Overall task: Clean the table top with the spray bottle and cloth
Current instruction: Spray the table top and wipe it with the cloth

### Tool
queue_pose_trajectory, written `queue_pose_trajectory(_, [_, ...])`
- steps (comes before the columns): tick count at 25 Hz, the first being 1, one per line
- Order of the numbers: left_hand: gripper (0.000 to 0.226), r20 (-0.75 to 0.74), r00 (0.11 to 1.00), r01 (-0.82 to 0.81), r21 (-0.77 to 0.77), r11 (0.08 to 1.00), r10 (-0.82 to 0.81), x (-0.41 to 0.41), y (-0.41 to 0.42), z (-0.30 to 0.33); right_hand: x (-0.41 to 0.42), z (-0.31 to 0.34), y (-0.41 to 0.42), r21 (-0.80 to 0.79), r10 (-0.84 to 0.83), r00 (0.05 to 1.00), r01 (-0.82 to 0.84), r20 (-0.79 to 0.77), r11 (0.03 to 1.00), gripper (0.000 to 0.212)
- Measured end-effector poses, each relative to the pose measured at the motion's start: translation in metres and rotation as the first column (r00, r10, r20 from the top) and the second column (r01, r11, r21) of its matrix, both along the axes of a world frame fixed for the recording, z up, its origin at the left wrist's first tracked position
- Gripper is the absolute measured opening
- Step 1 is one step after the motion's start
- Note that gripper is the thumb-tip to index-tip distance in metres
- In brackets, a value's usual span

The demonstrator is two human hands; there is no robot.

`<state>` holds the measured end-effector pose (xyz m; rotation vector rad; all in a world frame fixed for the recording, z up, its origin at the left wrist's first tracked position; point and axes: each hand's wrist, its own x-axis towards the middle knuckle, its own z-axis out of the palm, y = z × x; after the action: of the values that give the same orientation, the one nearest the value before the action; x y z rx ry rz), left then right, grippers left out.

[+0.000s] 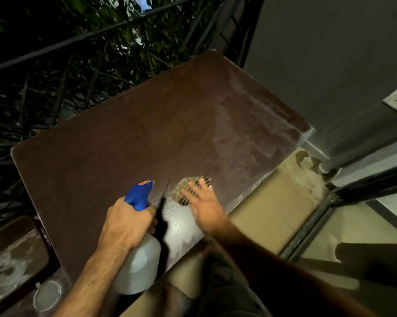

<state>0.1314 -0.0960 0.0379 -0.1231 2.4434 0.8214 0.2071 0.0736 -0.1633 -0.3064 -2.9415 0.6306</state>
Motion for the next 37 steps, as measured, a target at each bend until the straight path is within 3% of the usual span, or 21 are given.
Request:
queue_pose_trajectory(4, [0.018,0.027,0.996,0.085,-0.05,0.995,-0.084,-0.004,-0.003,0.001,0.042,-0.041,-0.108,-0.037,0.352,0.932,-0.351,0.085,0.936,0.034])
queue_pose_trajectory(6, [0.016,0.022,0.993,0.115,-0.047,0.992,-0.114,-0.005,-0.003,0.005,0.042,-0.039,-0.106,0.012,0.512,0.858,-0.513,0.04,0.859,0.031])
queue_pose_trajectory(8, [0.015,0.006,0.991,0.134,-0.019,0.991,-0.134,-0.004,-0.004,0.011,0.04,-0.017,-0.078,0.051,0.542,0.839,-0.544,0.049,0.838,0.035])
queue_pose_trajectory(10, [0.014,-0.017,0.991,0.135,0.007,0.991,-0.135,-0.007,-0.003,0.014,0.028,0.0,-0.023,0.1,0.365,0.929,-0.359,-0.053,0.928,0.054])
queue_pose_trajectory(12, [0.013,-0.036,0.991,0.13,0.015,0.991,-0.129,-0.013,0.002,0.014,0.017,0.008,0.046,0.089,0.118,0.993,-0.115,-0.03,0.989,0.061])
queue_pose_trajectory(15, [0.012,-0.043,0.992,0.122,-0.009,0.992,-0.123,-0.022,0.022,0.013,0.002,0.01,0.113,-0.018,-0.198,0.977,0.2,0.08,0.98,0.056])
queue_pose_trajectory(17, [0.011,-0.044,0.994,0.099,-0.013,0.995,-0.099,-0.026,0.041,0.014,-0.004,0.009,0.111,-0.01,-0.228,0.972,0.229,0.056,0.973,0.056])
queue_pose_trajectory(18, [0.011,-0.04,0.995,0.094,-0.013,0.995,-0.095,-0.028,0.051,0.015,-0.003,0.007,0.099,0.023,-0.147,0.989,0.147,0.016,0.989,0.057])
queue_pose_trajectory(20, [0.012,-0.031,0.997,0.077,-0.012,0.997,-0.077,-0.035,0.074,0.016,0.009,-0.004,0.068,0.093,0.171,0.984,-0.167,-0.043,0.982,0.056])
queue_pose_trajectory(23, [0.015,-0.035,0.998,0.052,-0.02,0.998,-0.053,-0.047,0.111,0.02,0.027,-0.016,0.053,0.083,0.546,0.838,-0.545,0.015,0.834,0.038])
queue_pose_trajectory(26, [0.017,-0.045,0.999,0.018,-0.014,1.0,-0.018,-0.059,0.14,0.024,-0.006,-0.01,0.106,0.029,0.703,0.708,-0.706,0.066,0.708,0.042])
queue_pose_trajectory(28, [0.018,-0.045,0.999,-0.013,-0.026,1.0,0.011,-0.064,0.153,0.031,-0.049,-0.001,0.154,0.036,0.643,0.759,-0.649,0.101,0.76,0.052])
queue_pose_trajectory(31, [0.017,-0.047,0.997,-0.065,-0.052,0.997,0.063,-0.072,0.169,0.035,-0.122,0.01,0.227,-0.022,0.333,0.938,-0.332,0.095,0.943,0.056])
queue_pose_trajectory(33, [0.016,-0.063,0.994,-0.099,-0.077,0.992,0.094,-0.076,0.179,0.04,-0.154,0.016,0.25,-0.085,0.177,0.978,-0.169,0.105,0.982,0.056])
queue_pose_trajectory(35, [0.02,-0.07,0.99,-0.127,-0.064,0.99,0.122,-0.079,0.187,0.047,-0.162,0.019,0.245,-0.1,0.118,0.99,-0.109,0.081,0.989,0.059])
queue_pose_trajectory(37, [0.03,-0.065,0.99,-0.13,-0.027,0.991,0.129,-0.081,0.194,0.05,-0.14,0.014,0.218,-0.088,0.187,0.982,-0.184,0.038,0.979,0.058])
